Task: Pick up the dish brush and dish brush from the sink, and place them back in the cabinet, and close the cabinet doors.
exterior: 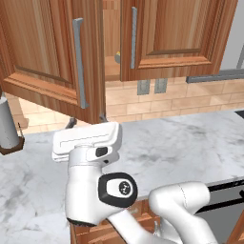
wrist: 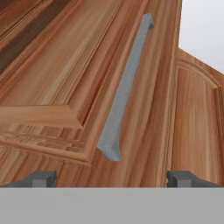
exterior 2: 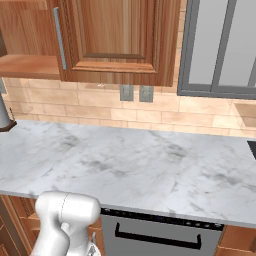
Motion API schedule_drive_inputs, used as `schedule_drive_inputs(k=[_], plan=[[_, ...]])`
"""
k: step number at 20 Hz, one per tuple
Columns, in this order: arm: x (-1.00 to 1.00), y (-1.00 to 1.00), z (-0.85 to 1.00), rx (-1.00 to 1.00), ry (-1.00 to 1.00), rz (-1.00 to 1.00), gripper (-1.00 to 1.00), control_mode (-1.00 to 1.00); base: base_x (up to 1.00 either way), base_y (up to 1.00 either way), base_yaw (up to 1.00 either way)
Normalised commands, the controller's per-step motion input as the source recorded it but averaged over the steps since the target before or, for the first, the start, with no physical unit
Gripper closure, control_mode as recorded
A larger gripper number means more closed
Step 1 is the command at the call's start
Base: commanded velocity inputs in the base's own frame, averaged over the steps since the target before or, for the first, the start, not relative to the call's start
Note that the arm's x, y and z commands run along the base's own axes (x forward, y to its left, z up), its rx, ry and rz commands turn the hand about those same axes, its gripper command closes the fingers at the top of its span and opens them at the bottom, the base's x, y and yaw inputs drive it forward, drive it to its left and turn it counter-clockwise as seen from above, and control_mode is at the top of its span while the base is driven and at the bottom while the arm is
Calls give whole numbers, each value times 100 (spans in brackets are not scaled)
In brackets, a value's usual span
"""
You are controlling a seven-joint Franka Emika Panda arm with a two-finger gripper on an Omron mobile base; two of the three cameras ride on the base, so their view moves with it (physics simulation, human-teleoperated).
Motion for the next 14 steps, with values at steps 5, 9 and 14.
schedule_drive_inputs(k=[5,9,14], plan=[[37,4,-6,0,0,-1,-100,-100,0,0,0],[38,10,-10,0,0,-1,-100,-100,0,0,0],[39,6,-5,0,0,-3,-100,-100,0,0,0]])
